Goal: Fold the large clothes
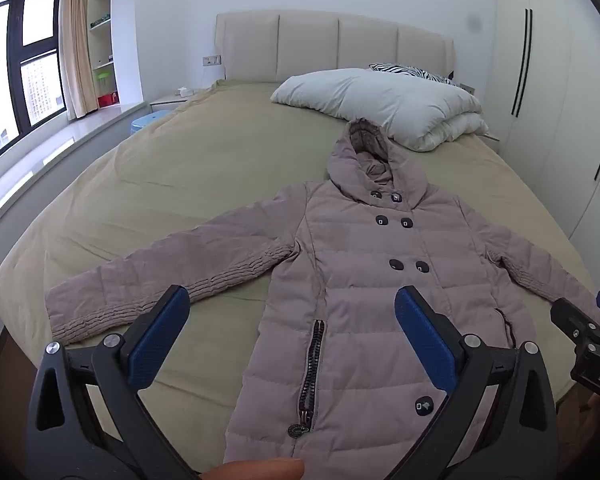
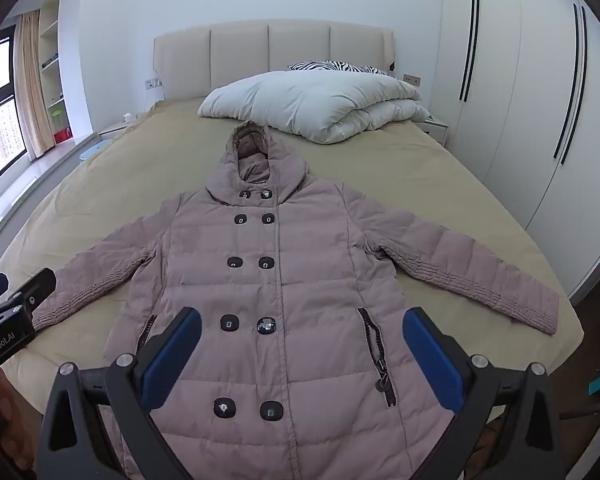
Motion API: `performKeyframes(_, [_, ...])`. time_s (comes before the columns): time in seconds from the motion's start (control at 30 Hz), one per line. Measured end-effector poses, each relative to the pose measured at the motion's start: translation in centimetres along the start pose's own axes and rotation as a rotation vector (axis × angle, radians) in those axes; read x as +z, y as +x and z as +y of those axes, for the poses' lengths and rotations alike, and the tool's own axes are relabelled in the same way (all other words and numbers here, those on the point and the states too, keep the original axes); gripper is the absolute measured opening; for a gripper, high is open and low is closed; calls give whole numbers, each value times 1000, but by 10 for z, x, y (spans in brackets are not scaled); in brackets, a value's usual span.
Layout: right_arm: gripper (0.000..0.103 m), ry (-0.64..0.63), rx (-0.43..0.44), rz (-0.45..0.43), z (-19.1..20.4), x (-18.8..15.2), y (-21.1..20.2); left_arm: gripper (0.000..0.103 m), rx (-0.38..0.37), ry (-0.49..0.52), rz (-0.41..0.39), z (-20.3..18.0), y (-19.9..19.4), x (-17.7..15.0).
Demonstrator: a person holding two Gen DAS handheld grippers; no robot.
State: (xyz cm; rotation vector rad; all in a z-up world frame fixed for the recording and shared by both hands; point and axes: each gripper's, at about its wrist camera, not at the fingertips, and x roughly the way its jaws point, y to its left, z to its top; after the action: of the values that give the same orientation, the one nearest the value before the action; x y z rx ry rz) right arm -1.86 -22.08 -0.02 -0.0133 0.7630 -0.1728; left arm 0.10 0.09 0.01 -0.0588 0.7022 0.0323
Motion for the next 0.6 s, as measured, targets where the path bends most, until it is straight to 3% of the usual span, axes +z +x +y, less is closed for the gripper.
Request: performKeyframes(0.6, [103, 3, 1, 1, 0, 0, 2, 103, 19, 10, 0, 2, 6, -8])
